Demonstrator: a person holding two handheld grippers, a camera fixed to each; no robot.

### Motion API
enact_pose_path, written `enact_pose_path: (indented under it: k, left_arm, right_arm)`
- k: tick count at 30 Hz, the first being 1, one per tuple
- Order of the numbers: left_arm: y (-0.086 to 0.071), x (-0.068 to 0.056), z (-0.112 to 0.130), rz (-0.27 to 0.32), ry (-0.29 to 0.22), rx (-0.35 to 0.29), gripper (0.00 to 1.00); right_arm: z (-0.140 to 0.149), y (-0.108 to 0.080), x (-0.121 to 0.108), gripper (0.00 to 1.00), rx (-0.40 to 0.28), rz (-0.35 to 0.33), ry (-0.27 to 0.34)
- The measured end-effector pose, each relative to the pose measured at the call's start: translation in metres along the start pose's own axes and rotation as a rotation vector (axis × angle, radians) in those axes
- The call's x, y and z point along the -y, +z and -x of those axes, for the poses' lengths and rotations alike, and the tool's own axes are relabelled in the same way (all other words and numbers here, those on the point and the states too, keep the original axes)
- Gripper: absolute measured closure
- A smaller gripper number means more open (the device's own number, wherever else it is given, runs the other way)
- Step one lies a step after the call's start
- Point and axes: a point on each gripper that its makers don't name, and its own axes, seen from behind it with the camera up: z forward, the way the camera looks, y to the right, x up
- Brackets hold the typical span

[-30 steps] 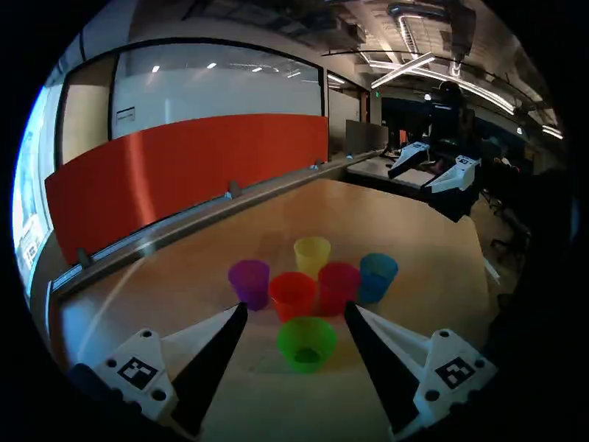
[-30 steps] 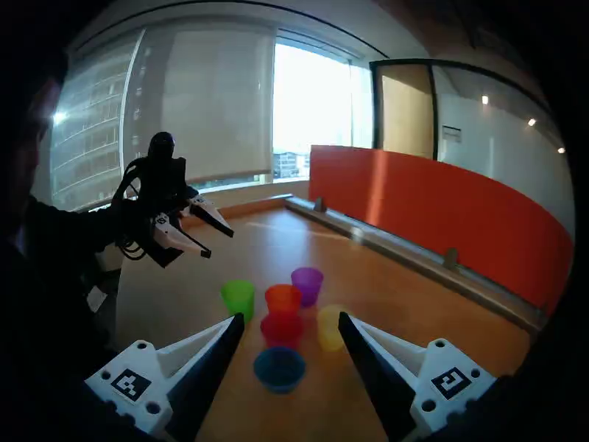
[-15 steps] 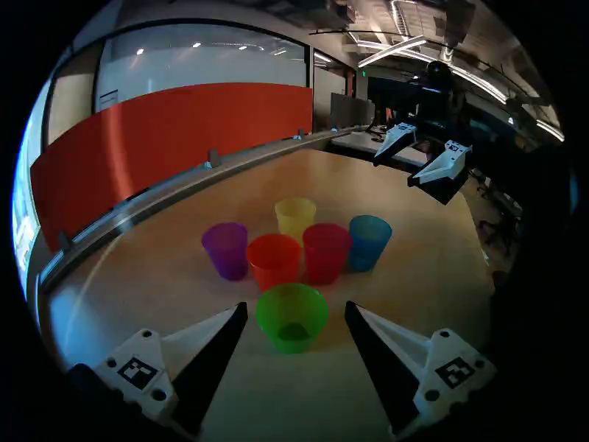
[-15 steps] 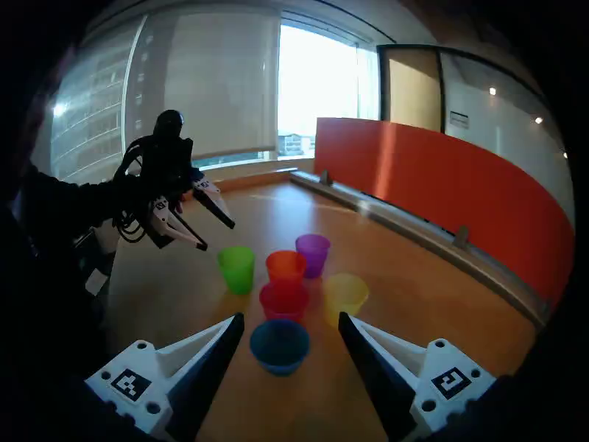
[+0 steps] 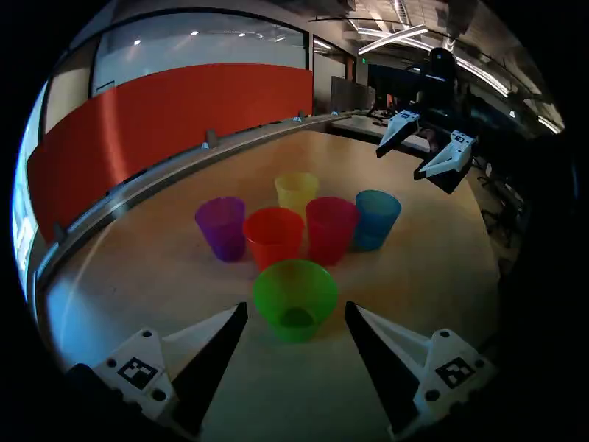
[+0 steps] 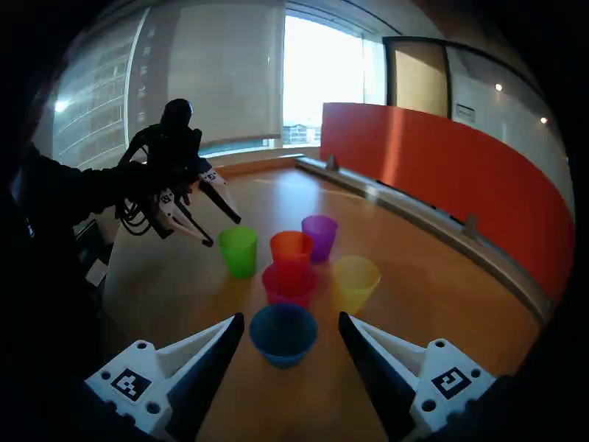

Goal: Pour water

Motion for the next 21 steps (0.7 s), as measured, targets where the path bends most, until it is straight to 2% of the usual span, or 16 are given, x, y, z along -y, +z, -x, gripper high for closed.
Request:
enact_pose_path:
  k: [8, 21]
  left_arm:
    - [0.013, 0.004, 0.01, -0.005, 0.01, 0.019, 0.02]
    - [0.03, 0.004, 0.011, 0.019, 0.008, 0.013, 0.02]
  right_arm:
    - [0.009, 0.007, 0.0, 0.01, 0.02, -0.005, -0.009]
    - [0.017, 0.022, 0.002, 0.01, 0.036, -0.02, -0.012]
